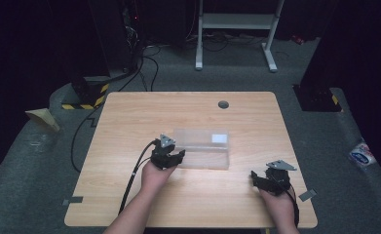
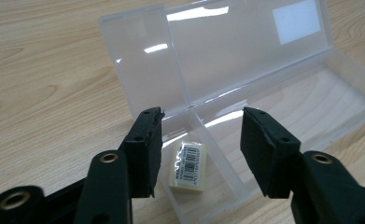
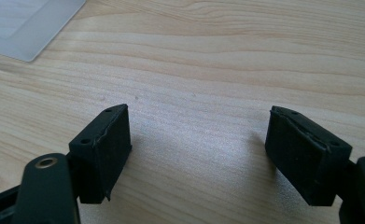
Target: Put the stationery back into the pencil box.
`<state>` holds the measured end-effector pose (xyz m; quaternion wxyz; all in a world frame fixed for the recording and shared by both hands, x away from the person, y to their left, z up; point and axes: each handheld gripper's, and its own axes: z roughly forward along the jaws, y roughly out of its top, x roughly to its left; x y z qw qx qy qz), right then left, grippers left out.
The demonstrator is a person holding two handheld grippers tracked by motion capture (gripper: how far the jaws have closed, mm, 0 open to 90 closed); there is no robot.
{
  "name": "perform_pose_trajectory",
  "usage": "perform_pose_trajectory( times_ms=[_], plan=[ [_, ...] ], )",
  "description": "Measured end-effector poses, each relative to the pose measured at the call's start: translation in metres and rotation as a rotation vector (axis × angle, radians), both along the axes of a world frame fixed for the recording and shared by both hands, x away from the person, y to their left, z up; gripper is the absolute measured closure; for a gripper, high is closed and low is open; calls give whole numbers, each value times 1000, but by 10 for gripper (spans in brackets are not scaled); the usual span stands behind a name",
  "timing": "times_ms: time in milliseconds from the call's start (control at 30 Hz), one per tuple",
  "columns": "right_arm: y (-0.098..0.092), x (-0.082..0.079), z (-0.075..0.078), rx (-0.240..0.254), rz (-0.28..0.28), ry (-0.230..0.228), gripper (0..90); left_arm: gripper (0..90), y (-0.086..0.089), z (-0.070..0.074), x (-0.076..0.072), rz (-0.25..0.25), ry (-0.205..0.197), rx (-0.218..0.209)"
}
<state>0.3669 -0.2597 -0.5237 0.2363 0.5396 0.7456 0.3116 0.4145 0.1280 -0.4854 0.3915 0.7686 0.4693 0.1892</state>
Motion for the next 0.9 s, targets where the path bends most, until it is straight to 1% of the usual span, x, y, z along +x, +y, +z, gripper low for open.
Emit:
perform_pose_trajectory(
  times_ms=[33, 67, 100, 133, 167, 200, 300, 333, 367, 400, 433, 467, 500, 533, 567, 700, 767, 800, 833, 900],
  plan=[
    [0, 0, 0, 0, 0, 0, 220, 483, 0, 0, 0, 0, 0, 0],
    [0, 0, 0, 0, 0, 0, 220, 473, 2, 1, -1, -12, -8, -6],
    [0, 0, 0, -1, 2, -1, 220, 444, 2, 1, -1, -12, -8, -6],
    [0, 0, 0, -1, 2, -1, 220, 444, 2, 2, -1, -15, -9, -12],
    [0, 0, 0, 0, 0, 0, 220, 416, 4, 3, -1, -20, -11, -17],
    [0, 0, 0, 0, 0, 0, 220, 360, 6, 4, -1, -21, -12, -27],
    [0, 0, 0, 0, 0, 0, 220, 267, 7, 5, -1, -23, -10, -32],
    [0, 0, 0, -1, 1, -1, 219, 267, 8, 5, -1, -26, -10, -28],
    [0, 0, 0, 0, 0, 0, 219, 168, 8, 4, 0, -23, -11, -15],
    [0, 0, 0, -1, 1, -1, 219, 139, 8, 3, 0, -25, 7, 10],
    [0, 0, 0, -1, 1, -1, 219, 124, 8, 3, 0, -25, 7, 10],
    [0, 0, 0, -1, 2, -1, 220, 91, 9, 2, 1, -29, 11, 20],
    [0, 0, 0, -1, 2, -1, 220, 91, 9, 2, 1, -26, 17, 28],
    [0, 0, 0, -1, 1, -1, 219, 26, 10, 1, 1, -25, 26, 38],
    [0, 0, 0, -1, 1, -1, 219, 4, 10, 1, 1, -25, 26, 38],
    [0, 0, 0, -1, 1, -1, 220, 0, 17, 1, -1, -24, 15, 35],
    [0, 0, 0, 0, 0, 0, 219, 0, 22, 2, -2, -18, 8, 29],
    [0, 0, 0, -1, 2, -1, 219, 0, 28, 2, -3, -17, 5, 28],
    [0, 0, 0, -1, 2, -1, 219, 0, 28, 2, -3, -17, 5, 28],
    [0, 0, 0, 0, 0, 0, 220, 0, 34, 2, -5, -10, 2, 28]
  ],
)
